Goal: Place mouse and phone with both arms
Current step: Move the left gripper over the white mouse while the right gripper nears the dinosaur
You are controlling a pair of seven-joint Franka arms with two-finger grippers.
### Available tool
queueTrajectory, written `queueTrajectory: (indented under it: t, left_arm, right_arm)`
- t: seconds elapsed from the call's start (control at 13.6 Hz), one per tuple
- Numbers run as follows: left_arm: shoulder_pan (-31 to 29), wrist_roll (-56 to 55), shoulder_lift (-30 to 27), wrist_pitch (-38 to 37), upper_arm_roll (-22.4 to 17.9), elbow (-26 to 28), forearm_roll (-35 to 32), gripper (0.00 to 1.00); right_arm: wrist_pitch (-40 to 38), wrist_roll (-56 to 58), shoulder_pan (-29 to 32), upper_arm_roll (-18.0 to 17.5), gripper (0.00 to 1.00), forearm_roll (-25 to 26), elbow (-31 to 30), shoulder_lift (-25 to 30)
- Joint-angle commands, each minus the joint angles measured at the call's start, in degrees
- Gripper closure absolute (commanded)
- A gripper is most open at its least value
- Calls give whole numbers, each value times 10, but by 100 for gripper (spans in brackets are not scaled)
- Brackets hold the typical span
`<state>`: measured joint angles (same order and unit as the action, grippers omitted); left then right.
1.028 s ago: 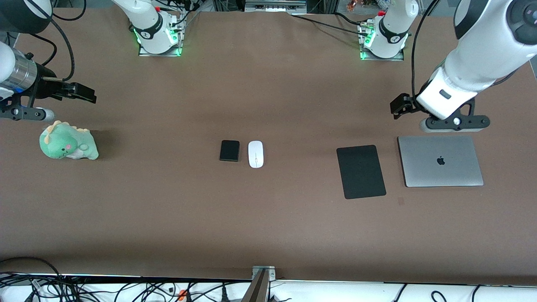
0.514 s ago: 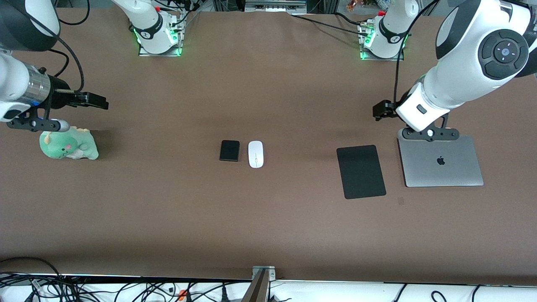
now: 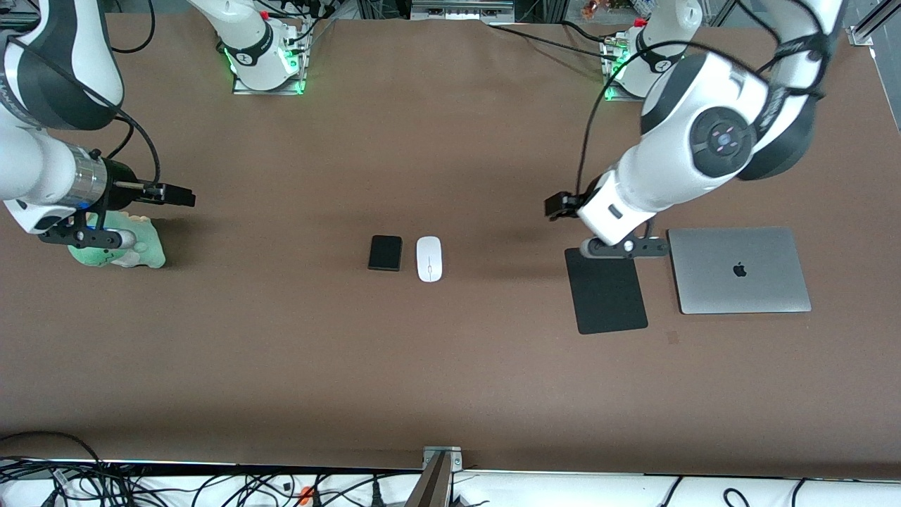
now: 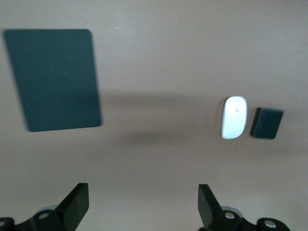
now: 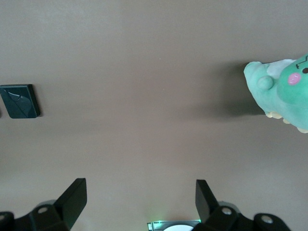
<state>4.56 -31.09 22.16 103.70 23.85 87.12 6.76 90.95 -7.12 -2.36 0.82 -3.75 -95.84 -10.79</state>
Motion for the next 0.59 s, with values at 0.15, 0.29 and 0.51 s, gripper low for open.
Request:
queueTrajectory:
  t: [0.15, 0.29, 0.51]
  left_arm:
    - [94, -107, 81, 105, -4, -14, -25, 0]
    - [143, -164, 114, 167, -8, -15, -45, 0]
    - [194, -240, 177, 239, -12, -29, -138, 0]
  right_arm:
    - [17, -10, 9, -5, 0, -10, 1, -4]
    - [31, -10, 10, -4, 0, -11, 1, -10]
    - [35, -11, 9, -4, 0, -18, 1, -12]
